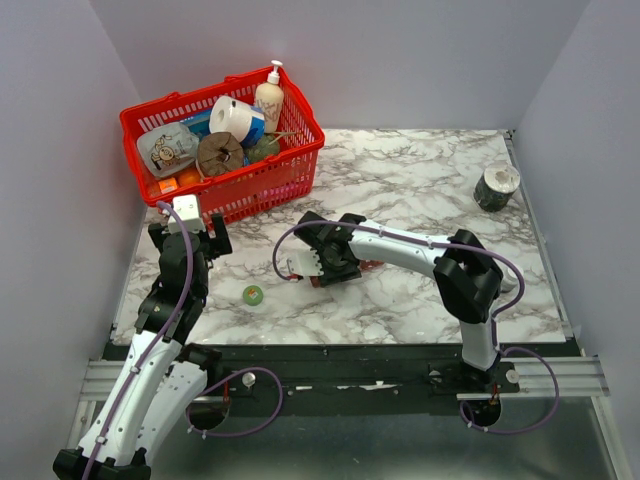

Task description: Sort the pills into containers

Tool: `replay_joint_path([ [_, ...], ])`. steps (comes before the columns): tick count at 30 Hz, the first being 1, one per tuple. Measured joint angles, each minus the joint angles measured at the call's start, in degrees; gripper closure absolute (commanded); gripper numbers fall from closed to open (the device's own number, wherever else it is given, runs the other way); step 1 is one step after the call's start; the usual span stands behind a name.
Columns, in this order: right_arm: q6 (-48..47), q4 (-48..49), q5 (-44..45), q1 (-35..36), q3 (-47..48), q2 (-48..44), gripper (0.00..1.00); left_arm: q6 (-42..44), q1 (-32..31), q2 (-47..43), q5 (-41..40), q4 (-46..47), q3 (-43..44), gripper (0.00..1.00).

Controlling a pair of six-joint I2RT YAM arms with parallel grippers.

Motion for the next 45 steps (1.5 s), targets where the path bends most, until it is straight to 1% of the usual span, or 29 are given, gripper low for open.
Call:
replay_joint_path([
  [45,-0.1,-1.0,4.9,2.1,1.0,0.7,1.0,0.0,0.3,-0.6,0.4,0.0,0.0,0.01],
])
